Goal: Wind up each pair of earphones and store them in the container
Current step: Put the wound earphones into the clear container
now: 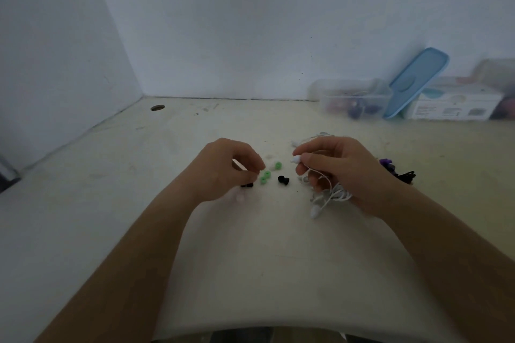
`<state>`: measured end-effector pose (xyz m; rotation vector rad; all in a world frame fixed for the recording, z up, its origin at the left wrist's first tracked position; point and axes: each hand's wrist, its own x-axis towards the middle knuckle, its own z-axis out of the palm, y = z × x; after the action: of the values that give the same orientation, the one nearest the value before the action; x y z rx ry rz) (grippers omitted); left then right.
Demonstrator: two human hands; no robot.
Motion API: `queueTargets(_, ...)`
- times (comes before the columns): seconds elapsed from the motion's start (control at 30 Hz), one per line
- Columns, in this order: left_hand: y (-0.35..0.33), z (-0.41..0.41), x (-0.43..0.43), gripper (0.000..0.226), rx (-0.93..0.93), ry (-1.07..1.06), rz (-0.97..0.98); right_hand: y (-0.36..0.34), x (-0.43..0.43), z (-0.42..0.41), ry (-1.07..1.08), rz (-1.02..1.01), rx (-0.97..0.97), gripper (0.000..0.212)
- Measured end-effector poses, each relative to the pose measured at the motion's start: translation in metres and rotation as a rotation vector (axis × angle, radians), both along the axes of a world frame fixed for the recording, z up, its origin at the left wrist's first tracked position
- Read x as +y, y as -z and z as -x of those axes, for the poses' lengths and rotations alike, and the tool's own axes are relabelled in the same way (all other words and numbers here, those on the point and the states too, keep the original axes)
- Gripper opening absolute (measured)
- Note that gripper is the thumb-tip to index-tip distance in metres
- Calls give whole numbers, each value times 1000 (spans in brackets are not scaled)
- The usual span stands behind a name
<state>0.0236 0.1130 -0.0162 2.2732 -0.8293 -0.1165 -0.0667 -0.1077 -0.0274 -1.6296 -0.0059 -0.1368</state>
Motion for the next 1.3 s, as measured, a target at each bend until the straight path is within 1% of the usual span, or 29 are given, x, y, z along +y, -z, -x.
queueTargets(0.07,-3,3,-1,22,35,-11,115,-1,0,1,-5,35,-9,11)
queueTargets(0.2,-9,13,-6,23,226,15,357,-4,2,4,-11,33,-15,11)
queueTargets(0.4,-7,18,-11,24,335,19,518,-9,3,8,-45,55,-39,9)
queueTargets(0.5,-7,19,-12,30,388,48,581,-10,4,10,-51,37,-48,9)
queueTargets(0.73,-4,22,-18,37,401,81,598,-10,5,9,-35,18,-56,9)
queueTargets(0.87,-4,23,-17,37,412,96,608,-9,5,9,-4,4,-62,8)
queueTargets(1.3,-4,26,-22,32,444,90,645,-10,6,10,-7,52,-74,8)
